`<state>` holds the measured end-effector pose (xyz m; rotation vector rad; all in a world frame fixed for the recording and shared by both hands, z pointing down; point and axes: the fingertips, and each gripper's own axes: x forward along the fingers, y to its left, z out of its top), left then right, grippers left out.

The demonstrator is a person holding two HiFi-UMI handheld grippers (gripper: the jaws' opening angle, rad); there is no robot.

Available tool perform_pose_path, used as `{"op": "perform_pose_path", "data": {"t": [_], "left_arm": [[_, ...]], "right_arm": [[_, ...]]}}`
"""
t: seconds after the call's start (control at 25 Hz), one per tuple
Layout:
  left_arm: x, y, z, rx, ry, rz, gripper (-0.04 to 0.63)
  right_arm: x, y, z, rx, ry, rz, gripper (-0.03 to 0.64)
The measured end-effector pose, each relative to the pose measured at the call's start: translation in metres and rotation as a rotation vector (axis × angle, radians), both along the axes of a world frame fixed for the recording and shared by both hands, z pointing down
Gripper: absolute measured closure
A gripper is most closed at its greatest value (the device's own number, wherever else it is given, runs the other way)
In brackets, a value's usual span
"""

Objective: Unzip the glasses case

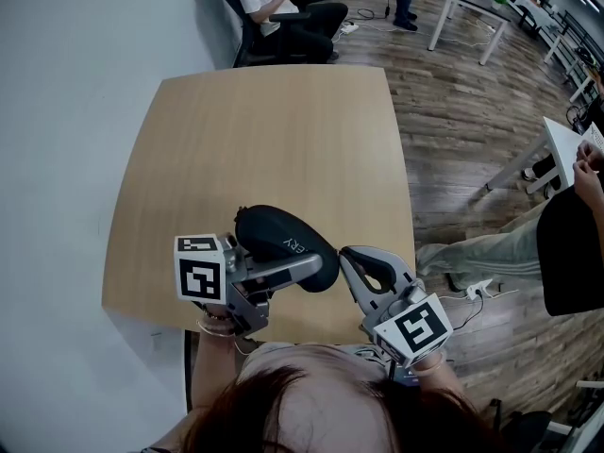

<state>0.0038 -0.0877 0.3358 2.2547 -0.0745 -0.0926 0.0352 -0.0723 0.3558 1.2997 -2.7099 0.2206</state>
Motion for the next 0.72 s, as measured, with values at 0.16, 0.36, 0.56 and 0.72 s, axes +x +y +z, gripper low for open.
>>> {"op": "perform_pose_path", "data": {"t": [0.16,0.36,0.56,0.72], "left_arm": [[0.0005,0.0003,0.0003,0.001,-0.008,0.006,0.345],[0.0002,0.0005,0.0000,0.001,-0.021,0.020,0.345],[0.0000,0.0010,0.0026,0.002,-0.029,0.031,0.345],[-0.0007,0.0012,0.0046,-0.002,-0.035,0.035,0.345]], "right_arm": [[-0.0002,-0.0009,0.0001,-0.001,0.005,0.000,0.600],[-0.0021,-0.0030,-0.0019,0.001,0.011,0.001,0.600],[-0.0036,-0.0041,-0.0005,0.003,0.014,-0.002,0.600],[-0.0048,-0.0048,0.0009,0.000,0.020,-0.002,0.600]]}}
